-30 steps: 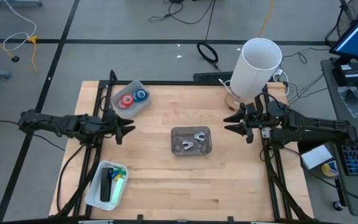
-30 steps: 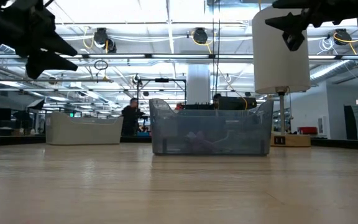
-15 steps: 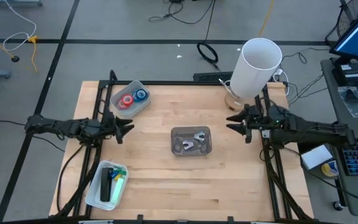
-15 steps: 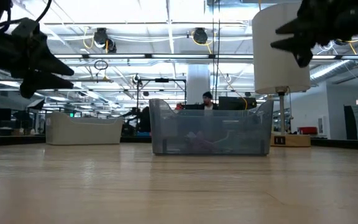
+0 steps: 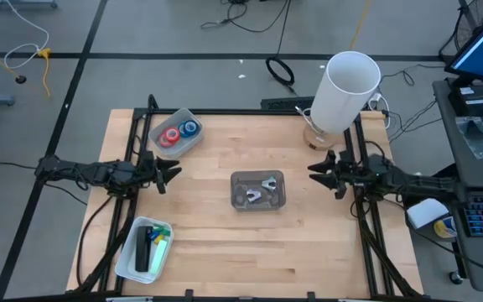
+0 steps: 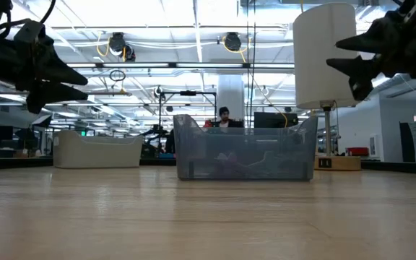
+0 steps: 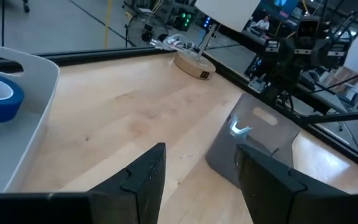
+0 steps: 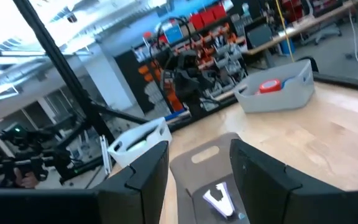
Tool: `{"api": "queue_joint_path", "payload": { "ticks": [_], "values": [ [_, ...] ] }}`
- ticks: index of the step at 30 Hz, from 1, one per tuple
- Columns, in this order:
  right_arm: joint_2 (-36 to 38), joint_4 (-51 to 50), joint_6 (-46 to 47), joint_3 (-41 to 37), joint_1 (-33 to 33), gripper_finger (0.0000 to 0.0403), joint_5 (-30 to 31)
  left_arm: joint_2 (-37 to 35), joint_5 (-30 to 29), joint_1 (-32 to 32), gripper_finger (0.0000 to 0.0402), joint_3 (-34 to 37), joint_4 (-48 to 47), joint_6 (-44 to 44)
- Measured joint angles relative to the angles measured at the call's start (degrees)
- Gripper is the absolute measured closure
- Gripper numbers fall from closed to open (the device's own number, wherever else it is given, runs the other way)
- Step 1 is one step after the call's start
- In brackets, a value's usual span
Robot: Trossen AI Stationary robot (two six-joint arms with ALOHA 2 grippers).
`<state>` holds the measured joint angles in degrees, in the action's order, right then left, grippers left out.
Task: Pick and place Stapler, Stapler remover, tape
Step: Return to Home Position
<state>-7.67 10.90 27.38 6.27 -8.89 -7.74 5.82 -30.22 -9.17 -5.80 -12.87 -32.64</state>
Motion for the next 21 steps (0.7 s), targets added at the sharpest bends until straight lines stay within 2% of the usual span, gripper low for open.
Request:
{"api": "queue_joint_path", "payload": {
  "ticks": [6, 11, 21],
  "values": [
    [7.37, -3.63, -1.05, -0.12, 0.0, 0.0236, -0.01, -2.02, 0.2, 0.0, 0.0211, -0.05, 2.48, 4.89],
    [7.29, -6.54, -0.12, 0.1, -0.01, 0.0236, -1.51, -5.69, 0.58, -0.04, 0.021, -0.04, 2.29, 9.19],
    [7.49, -10.04, -4.32, 0.12, -0.03, 0.0236, 1.63, -5.13, 0.92, -0.33, 0.021, 0.61, 2.16, 10.44]
  ]
}}
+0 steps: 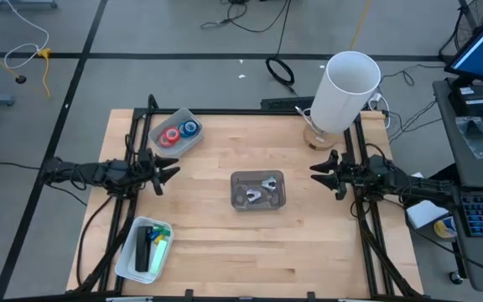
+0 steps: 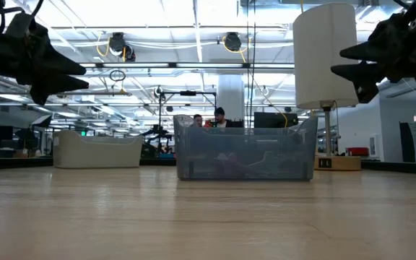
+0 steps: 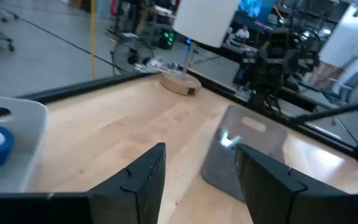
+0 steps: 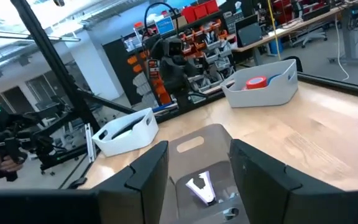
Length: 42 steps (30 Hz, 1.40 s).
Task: Pick and place Stapler, Stapler remover, tape
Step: Return to Home Position
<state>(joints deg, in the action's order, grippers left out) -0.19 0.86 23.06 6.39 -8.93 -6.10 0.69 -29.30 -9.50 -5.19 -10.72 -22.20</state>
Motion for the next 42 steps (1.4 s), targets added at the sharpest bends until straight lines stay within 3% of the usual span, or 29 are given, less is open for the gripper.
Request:
{"api": "queue_joint_path", "payload": {
  "ticks": [6, 12, 17, 21, 26, 42],
  "values": [
    [0.0, -1.63, -0.45, 0.02, 0.0, 0.0236, 0.04, 0.0, 6.1, 0.0, 0.0211, 0.0, -0.11, -0.42],
    [-0.02, -2.87, -5.28, 0.09, 0.0, 0.0236, 0.08, 0.0, 11.34, 0.0, 0.0211, 0.0, 0.17, 6.03],
    [-0.02, -3.94, -14.21, 0.2, 0.0, 0.0236, 0.13, 0.0, 11.19, 0.0, 0.021, -0.02, -0.5, 10.39],
    [-0.2, -5.02, -17.87, 0.26, 0.0, 0.0236, 0.15, 0.04, 11.25, 0.0, 0.021, -0.02, -1.27, 8.87],
    [-0.44, -5.14, -17.91, 0.26, 0.0, 0.0236, 0.14, 0.04, 11.23, 0.0, 0.0211, -0.02, -1.21, 5.08],
    [-0.44, -5.31, -17.79, 0.17, 0.0, 0.0236, 0.11, 0.04, 11.23, 0.0, 0.0211, -0.04, -1.19, 5.47]
  ]
}}
